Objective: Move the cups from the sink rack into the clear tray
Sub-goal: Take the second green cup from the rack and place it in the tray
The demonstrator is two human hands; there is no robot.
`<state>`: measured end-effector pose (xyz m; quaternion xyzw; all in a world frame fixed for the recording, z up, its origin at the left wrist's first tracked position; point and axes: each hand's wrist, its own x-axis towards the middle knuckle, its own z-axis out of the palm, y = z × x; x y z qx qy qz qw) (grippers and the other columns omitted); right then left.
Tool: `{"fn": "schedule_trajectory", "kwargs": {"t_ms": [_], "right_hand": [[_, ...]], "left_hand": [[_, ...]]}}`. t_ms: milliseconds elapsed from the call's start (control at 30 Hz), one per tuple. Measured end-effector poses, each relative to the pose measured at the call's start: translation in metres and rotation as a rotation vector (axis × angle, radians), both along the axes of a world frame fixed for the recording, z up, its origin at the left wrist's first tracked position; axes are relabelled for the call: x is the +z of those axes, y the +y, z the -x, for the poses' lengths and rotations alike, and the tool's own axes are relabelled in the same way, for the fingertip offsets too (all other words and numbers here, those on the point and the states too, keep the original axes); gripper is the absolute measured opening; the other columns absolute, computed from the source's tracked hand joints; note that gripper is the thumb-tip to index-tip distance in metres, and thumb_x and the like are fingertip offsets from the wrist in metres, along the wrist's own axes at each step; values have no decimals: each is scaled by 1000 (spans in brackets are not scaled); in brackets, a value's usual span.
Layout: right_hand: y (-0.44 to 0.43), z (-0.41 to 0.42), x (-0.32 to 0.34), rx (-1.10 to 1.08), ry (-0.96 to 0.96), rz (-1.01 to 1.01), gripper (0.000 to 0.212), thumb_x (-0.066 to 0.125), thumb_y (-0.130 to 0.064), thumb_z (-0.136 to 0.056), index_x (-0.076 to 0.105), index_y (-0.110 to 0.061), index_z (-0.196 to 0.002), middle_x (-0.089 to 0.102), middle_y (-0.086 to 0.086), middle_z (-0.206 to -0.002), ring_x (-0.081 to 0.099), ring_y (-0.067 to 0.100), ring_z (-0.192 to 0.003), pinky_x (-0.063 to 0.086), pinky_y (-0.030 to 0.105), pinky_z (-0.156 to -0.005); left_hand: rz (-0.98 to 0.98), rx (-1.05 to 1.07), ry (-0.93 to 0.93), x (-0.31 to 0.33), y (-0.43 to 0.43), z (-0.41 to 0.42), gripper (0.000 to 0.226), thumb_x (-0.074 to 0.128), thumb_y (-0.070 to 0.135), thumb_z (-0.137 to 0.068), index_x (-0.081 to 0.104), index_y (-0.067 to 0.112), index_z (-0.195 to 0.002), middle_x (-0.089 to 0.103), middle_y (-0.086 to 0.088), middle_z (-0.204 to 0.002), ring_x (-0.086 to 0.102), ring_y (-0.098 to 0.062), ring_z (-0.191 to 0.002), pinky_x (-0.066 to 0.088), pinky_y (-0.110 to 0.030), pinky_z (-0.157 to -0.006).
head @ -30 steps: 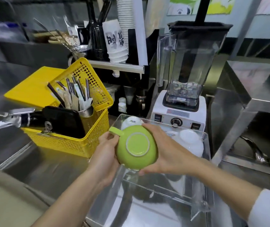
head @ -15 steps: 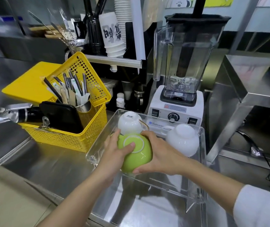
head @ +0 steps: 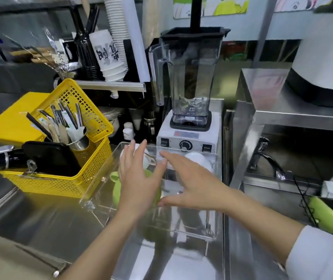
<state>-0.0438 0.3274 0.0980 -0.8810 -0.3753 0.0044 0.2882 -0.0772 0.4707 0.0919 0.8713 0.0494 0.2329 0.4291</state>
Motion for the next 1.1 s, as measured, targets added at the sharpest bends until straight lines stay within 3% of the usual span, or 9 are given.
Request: {"fn": "schedule_trajectory", "kwargs": {"t_ms": [100,233,367,433,567,667,800,933,1100], "right_hand": [[-46,-2,8,-97,-102,-25,98,66,-62,-65,15,-28,-142,34,-5,-147,29,11,-132,19,28,-107],[-125,0,3,-305,-81,-89,97,67,-59,-67,16,-27,-143,33,-4,-147,25,6,-129,18,23,-103],[-212,7,-11,-510,-51,-89,94,68,-57,-67,20,-26,-142,33,-3,-148,32,15,-132,24,34,-109],[-254,13,-20,-614,16,-122,94,68,-57,-67,20,-28,-142,34,-3,-147,32,14,-132,27,37,-110],[-331,25,-48,-698,146,-84,88,67,-50,-73,17,-27,-143,32,-4,-147,28,12,-134,21,26,-106],[-376,27,-72,-777,237,22,88,66,-48,-76,15,-24,-144,28,0,-151,25,18,-137,17,35,-112],[-412,24,-102,-752,278,190,83,63,-48,-76,18,-25,-143,36,-1,-147,32,20,-134,23,46,-107],[-428,19,-129,-635,318,168,68,59,-45,-71,23,-48,-130,49,-11,-131,40,15,-126,26,45,-95],[-434,7,-168,-576,405,336,70,60,-39,-81,25,-27,-140,29,-2,-151,18,13,-141,16,38,-104]], "left_hand": [[-15,-121,-70,12,-40,-7,60,61,34,-85,35,24,-138,26,0,-152,15,-11,-141,14,-39,-116],[-97,-290,-68,13,-111,-14,63,54,39,-82,33,23,-139,27,-2,-151,16,-14,-141,15,-41,-116],[-160,-459,-78,3,-187,-21,60,57,34,-86,32,22,-140,26,-1,-152,15,-15,-141,12,-40,-117],[-177,-524,-81,-5,-225,-26,60,55,37,-86,32,23,-140,27,-1,-152,16,-14,-141,11,-36,-117],[-293,-667,-27,-36,-297,-41,62,56,34,-86,30,22,-141,25,0,-153,15,-14,-141,8,-30,-115],[-484,-755,29,-70,-344,-55,61,52,35,-86,30,21,-141,23,-1,-154,13,-16,-142,5,-31,-114],[-706,-885,142,-117,-387,-67,67,54,36,-83,25,23,-142,13,0,-157,4,-17,-144,3,-37,-115],[-906,-855,208,-149,-404,-70,65,54,32,-85,23,23,-141,6,-5,-158,-1,-23,-144,-1,-41,-116],[-968,-815,274,-160,-405,-73,41,50,19,-88,44,8,-128,21,-16,-153,3,-26,-144,-6,-34,-115]]}}
